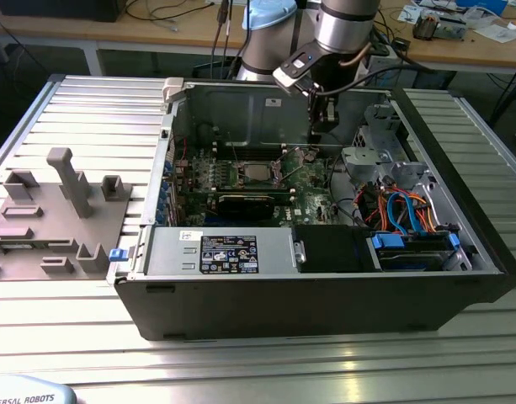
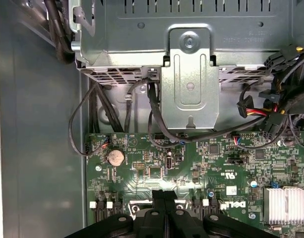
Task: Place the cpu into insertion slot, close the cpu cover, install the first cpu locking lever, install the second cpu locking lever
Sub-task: 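Close the cpu cover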
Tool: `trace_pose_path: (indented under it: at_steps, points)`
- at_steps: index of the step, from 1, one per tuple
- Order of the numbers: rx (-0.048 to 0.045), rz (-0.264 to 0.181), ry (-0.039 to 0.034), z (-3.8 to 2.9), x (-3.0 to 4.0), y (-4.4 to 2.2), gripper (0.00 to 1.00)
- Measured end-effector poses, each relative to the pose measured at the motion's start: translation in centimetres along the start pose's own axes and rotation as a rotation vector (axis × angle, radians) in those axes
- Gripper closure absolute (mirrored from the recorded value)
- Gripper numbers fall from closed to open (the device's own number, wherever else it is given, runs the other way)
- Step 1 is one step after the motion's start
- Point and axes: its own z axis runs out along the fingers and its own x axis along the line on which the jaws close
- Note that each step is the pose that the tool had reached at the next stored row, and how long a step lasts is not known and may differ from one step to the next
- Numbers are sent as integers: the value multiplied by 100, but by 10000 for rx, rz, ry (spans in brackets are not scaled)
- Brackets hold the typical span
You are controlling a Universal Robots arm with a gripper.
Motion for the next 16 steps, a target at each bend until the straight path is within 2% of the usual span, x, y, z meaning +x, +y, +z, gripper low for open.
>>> trace_pose_path:
  at_steps: [16]
  points:
    - [0, 0, -1, 61, 0, 42, 89]
